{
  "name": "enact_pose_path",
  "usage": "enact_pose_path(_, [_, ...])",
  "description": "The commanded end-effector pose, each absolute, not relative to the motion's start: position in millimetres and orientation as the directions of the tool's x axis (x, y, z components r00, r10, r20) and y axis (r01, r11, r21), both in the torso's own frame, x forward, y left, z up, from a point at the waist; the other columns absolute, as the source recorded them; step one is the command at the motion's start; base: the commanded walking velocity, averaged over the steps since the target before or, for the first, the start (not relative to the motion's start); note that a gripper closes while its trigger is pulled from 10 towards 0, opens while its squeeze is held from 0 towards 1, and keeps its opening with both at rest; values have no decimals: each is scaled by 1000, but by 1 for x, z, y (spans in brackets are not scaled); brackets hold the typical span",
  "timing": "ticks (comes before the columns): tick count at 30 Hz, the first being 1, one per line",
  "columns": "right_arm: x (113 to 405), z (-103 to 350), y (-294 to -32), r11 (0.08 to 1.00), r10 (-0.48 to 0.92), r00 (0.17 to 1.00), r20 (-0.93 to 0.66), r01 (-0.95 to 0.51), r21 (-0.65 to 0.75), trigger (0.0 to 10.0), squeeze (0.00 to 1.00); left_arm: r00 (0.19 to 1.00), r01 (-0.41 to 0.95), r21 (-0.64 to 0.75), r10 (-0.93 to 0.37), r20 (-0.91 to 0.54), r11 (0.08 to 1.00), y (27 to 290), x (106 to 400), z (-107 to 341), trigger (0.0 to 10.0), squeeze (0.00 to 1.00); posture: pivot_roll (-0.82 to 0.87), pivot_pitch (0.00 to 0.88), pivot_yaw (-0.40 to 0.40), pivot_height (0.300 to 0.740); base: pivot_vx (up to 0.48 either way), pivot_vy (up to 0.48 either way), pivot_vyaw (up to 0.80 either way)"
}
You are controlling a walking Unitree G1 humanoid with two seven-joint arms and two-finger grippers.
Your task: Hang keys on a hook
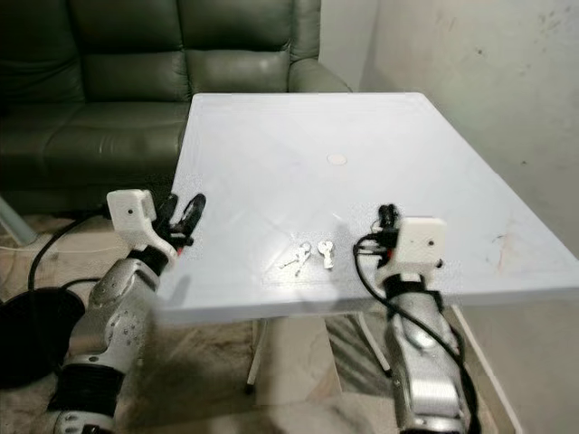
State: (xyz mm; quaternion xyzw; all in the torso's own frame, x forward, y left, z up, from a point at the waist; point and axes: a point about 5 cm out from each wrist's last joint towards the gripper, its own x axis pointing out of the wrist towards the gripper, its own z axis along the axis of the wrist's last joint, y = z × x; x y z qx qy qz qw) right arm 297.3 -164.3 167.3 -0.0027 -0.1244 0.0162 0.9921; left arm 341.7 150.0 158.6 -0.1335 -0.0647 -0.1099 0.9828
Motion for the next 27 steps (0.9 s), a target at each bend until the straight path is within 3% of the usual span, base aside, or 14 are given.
enact_pose_path(1, [298,170,-171,1000,19,968,251,-15,-17,10000,0,963,252,-266,-215,162,930,141,344,162,10000,0,29,61,-15,740,0,0,-731])
enact_pose_path(24, [297,169,-170,1000,24,970,244,-21,-18,10000,0,957,272,-237,-235,171,933,139,344,163,10000,0,28,65,-19,740,0,0,-727])
enact_pose_path(27, [297,169,-170,1000,25,970,242,-22,-18,10000,0,962,257,-246,-223,159,935,140,345,162,10000,0,30,68,-19,740,0,-392,-719])
